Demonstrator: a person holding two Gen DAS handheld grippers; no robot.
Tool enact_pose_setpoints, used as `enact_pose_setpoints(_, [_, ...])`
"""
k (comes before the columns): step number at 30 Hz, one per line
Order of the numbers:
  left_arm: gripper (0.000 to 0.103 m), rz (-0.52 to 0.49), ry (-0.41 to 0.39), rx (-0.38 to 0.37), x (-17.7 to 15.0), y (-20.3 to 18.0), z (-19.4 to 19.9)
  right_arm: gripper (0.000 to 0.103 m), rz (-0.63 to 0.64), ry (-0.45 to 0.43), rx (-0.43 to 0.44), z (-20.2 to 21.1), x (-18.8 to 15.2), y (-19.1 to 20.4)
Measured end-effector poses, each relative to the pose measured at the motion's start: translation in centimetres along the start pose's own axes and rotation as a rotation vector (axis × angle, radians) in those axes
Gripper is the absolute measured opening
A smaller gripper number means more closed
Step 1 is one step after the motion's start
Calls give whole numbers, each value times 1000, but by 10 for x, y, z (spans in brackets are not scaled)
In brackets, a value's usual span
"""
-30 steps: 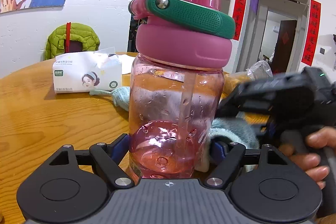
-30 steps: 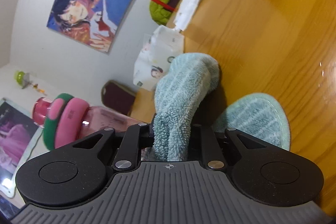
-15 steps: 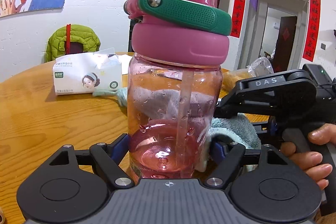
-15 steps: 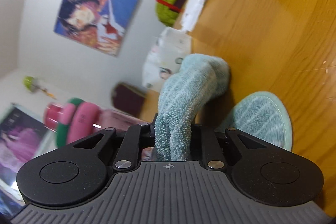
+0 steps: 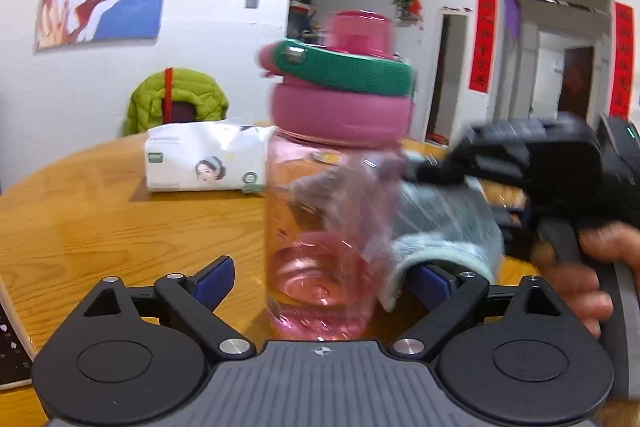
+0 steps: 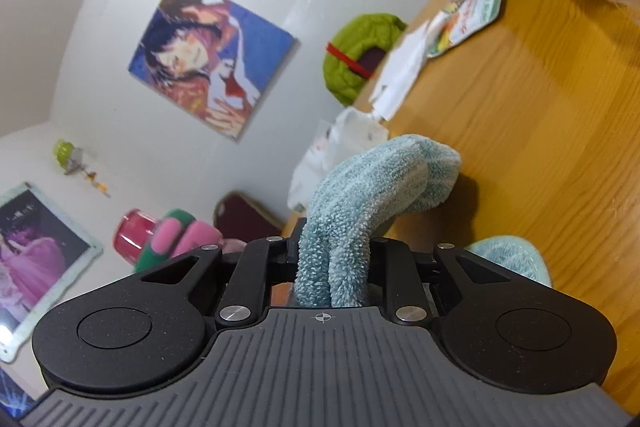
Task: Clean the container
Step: 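Rub the towel on the bottle body with the right tool while the left tool holds it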
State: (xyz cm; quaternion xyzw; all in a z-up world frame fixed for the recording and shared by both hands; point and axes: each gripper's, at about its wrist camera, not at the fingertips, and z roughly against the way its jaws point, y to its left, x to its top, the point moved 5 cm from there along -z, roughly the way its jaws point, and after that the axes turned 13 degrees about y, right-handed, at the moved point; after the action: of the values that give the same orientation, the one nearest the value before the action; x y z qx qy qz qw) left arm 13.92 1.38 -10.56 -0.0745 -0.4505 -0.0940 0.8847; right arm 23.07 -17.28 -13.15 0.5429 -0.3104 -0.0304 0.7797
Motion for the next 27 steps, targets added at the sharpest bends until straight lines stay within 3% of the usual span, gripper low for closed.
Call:
enact_pose_setpoints(4, [92, -55, 10, -11, 3, -8, -6, 23, 7, 64, 14, -10, -5, 3])
enact_pose_setpoints(9, [88, -120, 54, 15, 20, -6, -27, 23, 31, 56, -26, -11, -7, 7])
enact_pose_setpoints(22, [79, -105, 14, -74, 21, 11, -36, 23, 34, 77, -77, -17, -9, 5])
enact_pose_setpoints(23, [79, -108, 14, -72, 21, 10, -35, 23, 42, 56, -61, -13, -8, 8])
enact_pose_setpoints(25, [79, -109, 12, -71, 21, 9, -34, 23, 52, -20, 54, 1, -4, 16])
enact_pose_setpoints(27, [79, -109, 11, -71, 21, 8, -33, 23, 12, -75, 257, 16, 1, 19])
